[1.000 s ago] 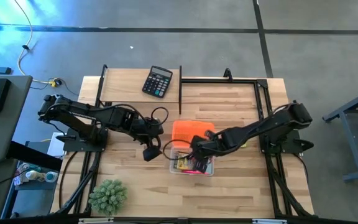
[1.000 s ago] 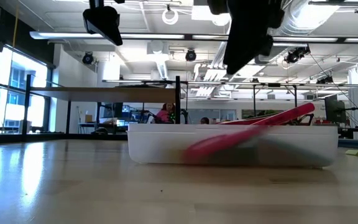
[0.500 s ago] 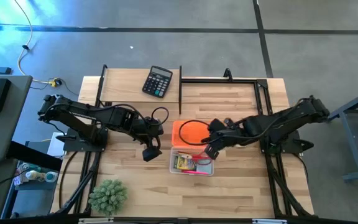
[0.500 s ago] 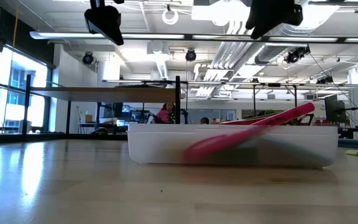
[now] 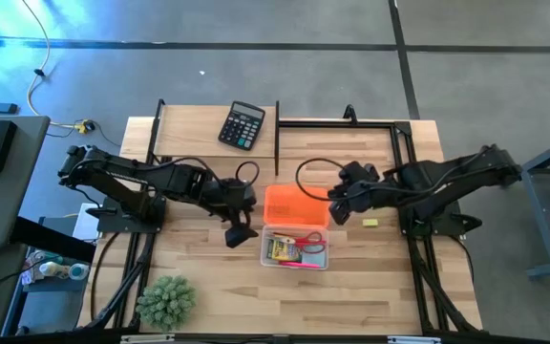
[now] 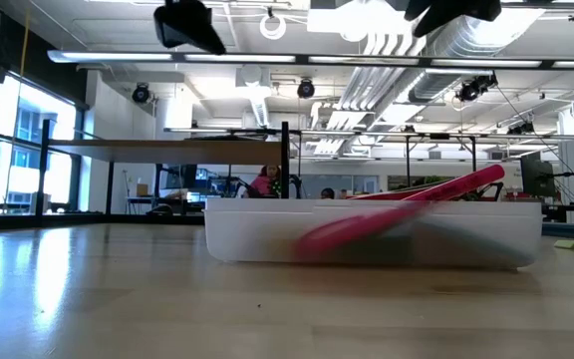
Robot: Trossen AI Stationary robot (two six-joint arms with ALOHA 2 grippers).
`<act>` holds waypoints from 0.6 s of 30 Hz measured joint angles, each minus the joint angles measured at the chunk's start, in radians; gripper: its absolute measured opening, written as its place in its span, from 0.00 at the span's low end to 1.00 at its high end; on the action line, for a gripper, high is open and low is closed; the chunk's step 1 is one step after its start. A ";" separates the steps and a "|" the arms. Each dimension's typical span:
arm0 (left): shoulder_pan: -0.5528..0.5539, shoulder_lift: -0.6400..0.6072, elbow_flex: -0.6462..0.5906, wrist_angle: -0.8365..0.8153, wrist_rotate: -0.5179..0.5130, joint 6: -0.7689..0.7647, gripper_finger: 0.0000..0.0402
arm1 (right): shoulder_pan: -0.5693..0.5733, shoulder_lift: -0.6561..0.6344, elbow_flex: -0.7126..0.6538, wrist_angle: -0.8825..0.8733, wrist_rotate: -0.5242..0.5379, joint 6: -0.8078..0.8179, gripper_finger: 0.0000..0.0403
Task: Pack school essentials
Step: Put the yellow eraser into the supply box
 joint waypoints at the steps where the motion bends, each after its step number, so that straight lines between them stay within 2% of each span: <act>1: 0.000 0.000 0.000 0.016 0.000 0.000 0.98 | -0.005 -0.005 0.000 -0.007 0.001 0.008 0.33; 11: -0.003 0.000 0.000 0.154 -0.008 0.033 0.98 | -0.038 -0.011 0.000 -0.010 -0.002 -0.039 0.33; 18: -0.041 -0.020 0.000 0.230 -0.124 0.087 0.98 | -0.078 -0.011 0.000 -0.008 -0.015 -0.061 0.33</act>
